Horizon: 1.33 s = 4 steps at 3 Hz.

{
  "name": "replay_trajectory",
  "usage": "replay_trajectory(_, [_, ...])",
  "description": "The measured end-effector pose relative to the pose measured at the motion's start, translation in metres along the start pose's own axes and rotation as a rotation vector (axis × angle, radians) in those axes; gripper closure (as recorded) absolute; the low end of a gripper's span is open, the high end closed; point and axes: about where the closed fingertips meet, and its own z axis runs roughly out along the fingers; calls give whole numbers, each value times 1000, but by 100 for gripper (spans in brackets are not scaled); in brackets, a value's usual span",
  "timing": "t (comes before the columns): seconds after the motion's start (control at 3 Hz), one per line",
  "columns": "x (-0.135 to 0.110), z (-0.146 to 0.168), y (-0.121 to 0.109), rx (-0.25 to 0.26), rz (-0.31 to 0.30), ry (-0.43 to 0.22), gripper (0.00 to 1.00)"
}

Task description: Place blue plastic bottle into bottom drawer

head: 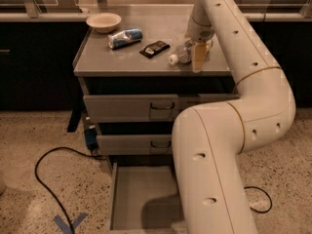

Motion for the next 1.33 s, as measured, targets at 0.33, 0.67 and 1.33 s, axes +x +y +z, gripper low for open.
replay_trajectory(0.33, [1, 9, 5, -30, -4, 16, 43])
replay_trajectory(0.67, [1, 8, 5, -29, -4, 16, 66])
replay_trajectory(1.33, [1, 8, 5, -29, -3, 16, 100])
